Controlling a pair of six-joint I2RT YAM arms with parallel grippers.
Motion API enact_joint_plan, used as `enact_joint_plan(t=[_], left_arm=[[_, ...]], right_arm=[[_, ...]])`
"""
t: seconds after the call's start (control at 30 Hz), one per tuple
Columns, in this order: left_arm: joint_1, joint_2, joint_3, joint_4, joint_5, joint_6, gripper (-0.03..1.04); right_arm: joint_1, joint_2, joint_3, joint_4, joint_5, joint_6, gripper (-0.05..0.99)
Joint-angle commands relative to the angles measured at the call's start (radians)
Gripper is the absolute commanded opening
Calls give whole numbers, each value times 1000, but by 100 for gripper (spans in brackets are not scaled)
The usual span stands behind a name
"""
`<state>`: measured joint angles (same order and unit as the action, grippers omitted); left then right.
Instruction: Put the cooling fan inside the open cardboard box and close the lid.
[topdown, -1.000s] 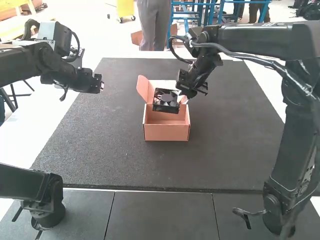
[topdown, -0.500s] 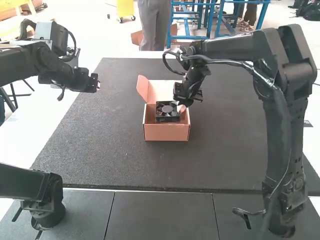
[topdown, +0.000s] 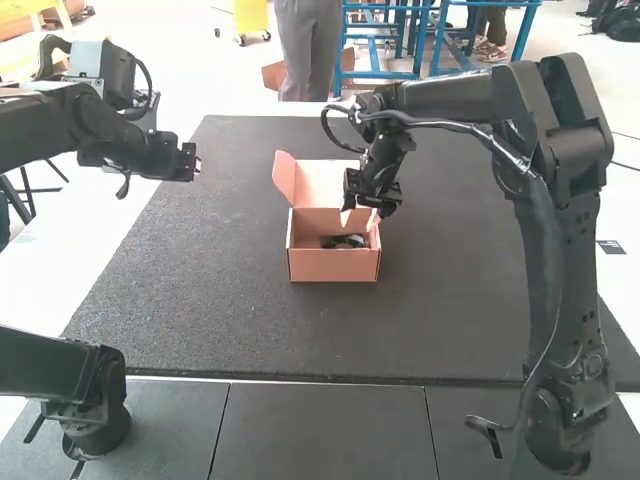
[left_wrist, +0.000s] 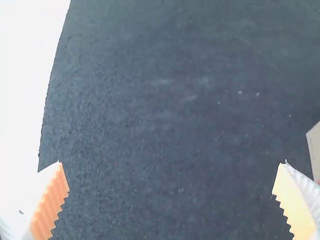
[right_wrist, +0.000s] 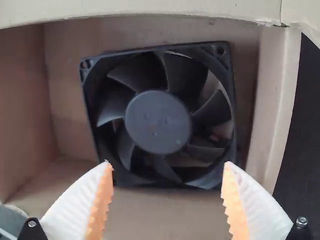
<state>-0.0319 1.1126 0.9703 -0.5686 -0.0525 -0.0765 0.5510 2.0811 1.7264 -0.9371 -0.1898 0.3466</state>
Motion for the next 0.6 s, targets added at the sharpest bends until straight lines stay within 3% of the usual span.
enact_joint_plan(t=[0.0,0.13,0.23,0.37,0.43,0.57], left_arm=[[0,16,30,16,-3,-14,97],[-3,50,33,36,-1,-23,97],[-16,93,33,55,3,-32,97],[-37,141,33,104,3,-45,97],[-48,170,33,128,3,-51,97],[-68,227,51,167,3,-65,97]], right_arm=[[-17,-16,90,-42,-69,-12,70],[-48,-21,229,-115,-151,-26,77],[-91,-29,272,-126,-142,-46,80],[-157,-112,252,-103,-63,-129,85],[-178,-144,208,-51,9,-187,85],[-201,-208,116,32,82,-258,86]])
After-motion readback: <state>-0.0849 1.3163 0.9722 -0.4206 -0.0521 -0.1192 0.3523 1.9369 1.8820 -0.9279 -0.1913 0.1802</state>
